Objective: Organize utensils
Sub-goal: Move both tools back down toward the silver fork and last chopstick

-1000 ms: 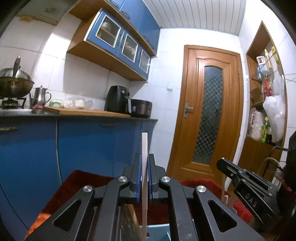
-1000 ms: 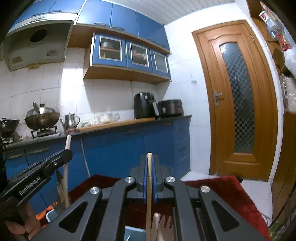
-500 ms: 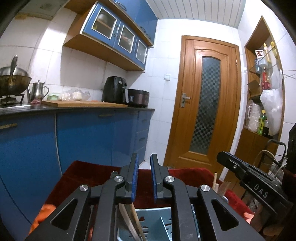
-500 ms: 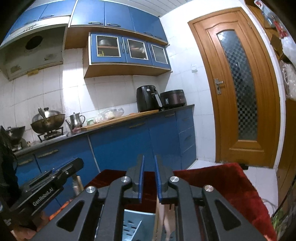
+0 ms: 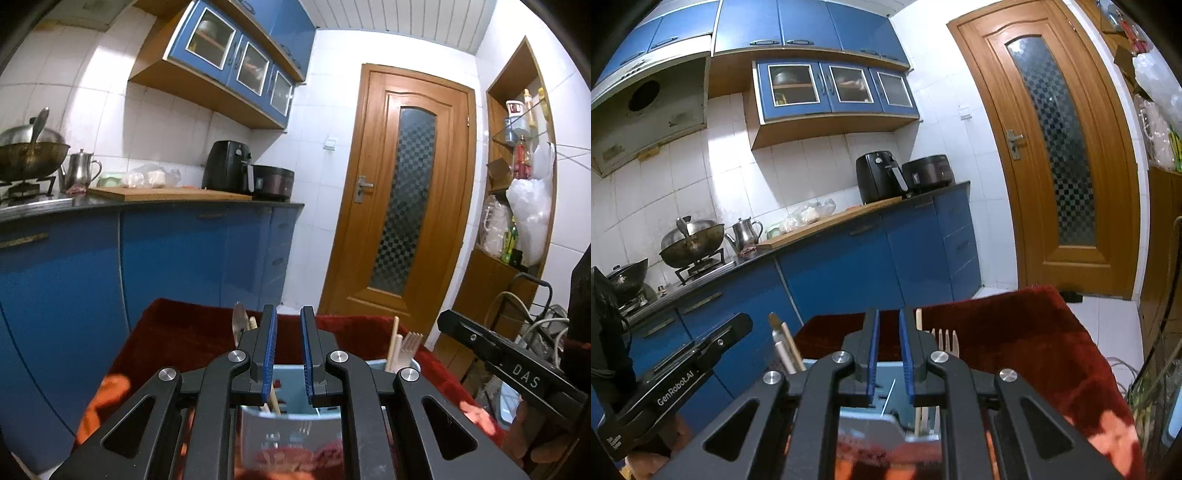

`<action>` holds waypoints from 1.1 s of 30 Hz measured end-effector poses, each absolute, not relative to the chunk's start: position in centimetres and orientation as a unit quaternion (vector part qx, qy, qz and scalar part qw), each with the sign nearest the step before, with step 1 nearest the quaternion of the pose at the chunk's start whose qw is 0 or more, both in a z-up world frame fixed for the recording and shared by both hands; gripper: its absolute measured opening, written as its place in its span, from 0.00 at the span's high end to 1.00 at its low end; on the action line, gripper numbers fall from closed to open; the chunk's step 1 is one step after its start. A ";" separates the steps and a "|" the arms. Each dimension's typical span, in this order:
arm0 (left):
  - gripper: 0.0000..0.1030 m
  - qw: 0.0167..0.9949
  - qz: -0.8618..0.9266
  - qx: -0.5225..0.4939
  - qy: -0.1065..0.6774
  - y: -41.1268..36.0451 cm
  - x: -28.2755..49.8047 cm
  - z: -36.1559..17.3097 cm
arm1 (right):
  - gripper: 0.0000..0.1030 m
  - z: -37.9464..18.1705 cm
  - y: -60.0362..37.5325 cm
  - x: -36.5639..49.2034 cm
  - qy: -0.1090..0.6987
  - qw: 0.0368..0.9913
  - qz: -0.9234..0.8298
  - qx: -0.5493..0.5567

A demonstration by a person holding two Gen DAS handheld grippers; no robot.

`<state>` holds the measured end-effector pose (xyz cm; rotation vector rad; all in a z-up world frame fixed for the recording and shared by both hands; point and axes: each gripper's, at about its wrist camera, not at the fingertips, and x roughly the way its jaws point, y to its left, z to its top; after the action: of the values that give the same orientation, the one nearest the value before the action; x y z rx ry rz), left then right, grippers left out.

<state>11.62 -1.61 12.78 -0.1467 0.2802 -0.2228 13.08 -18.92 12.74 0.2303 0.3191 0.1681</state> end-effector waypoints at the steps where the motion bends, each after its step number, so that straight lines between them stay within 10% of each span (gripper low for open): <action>1: 0.88 0.980 -0.115 -0.074 0.143 -1.5 11.3 12.7 | 0.87 12.7 -18.8 12.7 0.165 0.975 0.087 0.117; 33: 0.88 0.941 -0.133 -0.049 0.306 -1.3 3.8 8.0 | 0.80 7.0 -18.7 3.5 0.321 0.933 0.078 0.140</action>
<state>3.81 -1.28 7.97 -0.0996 0.6245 -0.2721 3.50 -18.68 6.99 0.2857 0.6568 0.1595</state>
